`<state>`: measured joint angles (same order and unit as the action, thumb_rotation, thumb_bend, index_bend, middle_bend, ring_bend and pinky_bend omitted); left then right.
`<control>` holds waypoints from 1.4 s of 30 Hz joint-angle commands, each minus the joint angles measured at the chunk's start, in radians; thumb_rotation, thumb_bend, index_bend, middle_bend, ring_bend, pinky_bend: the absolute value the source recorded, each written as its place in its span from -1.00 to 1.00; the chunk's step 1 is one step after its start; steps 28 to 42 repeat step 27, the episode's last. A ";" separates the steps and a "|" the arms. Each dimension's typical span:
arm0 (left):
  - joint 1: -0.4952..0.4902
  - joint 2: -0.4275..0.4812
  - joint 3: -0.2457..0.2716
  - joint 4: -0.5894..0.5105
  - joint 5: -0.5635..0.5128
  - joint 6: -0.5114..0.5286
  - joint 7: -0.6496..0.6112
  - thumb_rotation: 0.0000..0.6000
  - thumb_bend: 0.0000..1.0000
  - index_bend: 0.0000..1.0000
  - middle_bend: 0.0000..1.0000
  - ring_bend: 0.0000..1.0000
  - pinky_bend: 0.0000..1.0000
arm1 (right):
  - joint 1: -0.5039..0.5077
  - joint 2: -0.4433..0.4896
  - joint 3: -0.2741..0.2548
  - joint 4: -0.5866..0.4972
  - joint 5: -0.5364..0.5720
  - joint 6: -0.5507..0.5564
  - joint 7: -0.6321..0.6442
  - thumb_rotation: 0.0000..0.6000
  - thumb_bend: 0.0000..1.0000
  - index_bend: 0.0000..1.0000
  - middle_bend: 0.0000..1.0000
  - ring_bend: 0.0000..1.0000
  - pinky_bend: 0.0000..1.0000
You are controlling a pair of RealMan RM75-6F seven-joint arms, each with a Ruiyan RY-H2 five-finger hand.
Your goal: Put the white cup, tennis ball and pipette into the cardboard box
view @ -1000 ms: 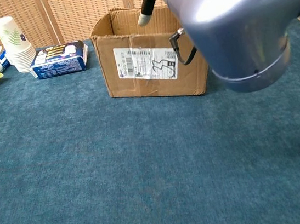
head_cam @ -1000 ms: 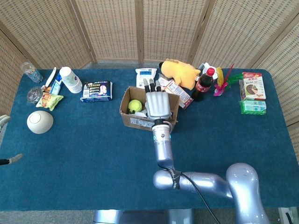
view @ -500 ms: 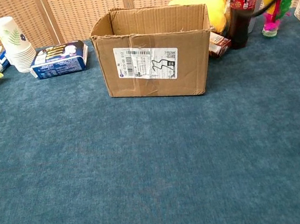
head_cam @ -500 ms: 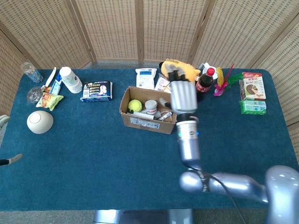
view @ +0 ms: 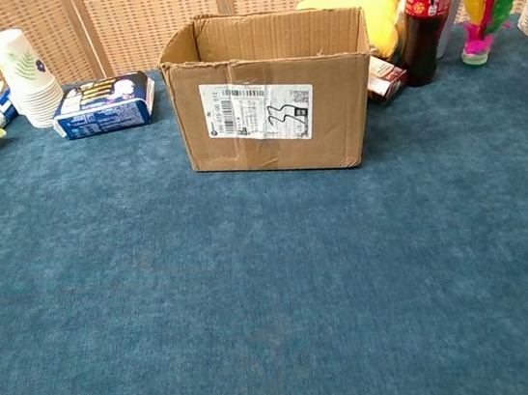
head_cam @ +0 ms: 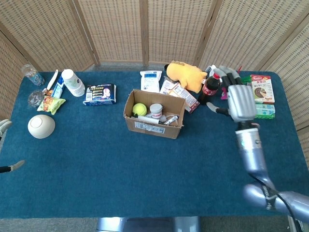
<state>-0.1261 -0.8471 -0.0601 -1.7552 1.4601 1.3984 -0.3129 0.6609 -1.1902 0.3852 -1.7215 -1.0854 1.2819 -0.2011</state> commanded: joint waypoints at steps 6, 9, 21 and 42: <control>0.026 -0.013 0.010 -0.002 0.034 0.055 0.034 1.00 -0.92 -1.00 -1.00 -1.00 -0.82 | -0.249 0.119 -0.190 0.143 -0.316 0.150 0.303 1.00 -1.00 -0.60 -0.67 -0.75 -0.13; 0.042 -0.027 0.015 0.001 0.049 0.090 0.063 1.00 -0.92 -1.00 -1.00 -1.00 -0.82 | -0.309 0.119 -0.220 0.179 -0.332 0.202 0.340 1.00 -1.00 -0.61 -0.68 -0.77 -0.24; 0.141 -0.155 0.029 0.124 0.086 0.273 0.091 1.00 -0.92 -1.00 -1.00 -1.00 -0.84 | -0.508 0.124 -0.323 0.142 -0.339 0.339 0.182 1.00 -1.00 -0.64 -0.87 -1.00 -0.72; 0.159 -0.170 0.035 0.146 0.072 0.275 0.082 1.00 -0.93 -1.00 -1.00 -1.00 -0.85 | -0.566 0.102 -0.326 0.135 -0.337 0.402 0.158 1.00 -1.00 -0.65 -0.94 -1.00 -0.88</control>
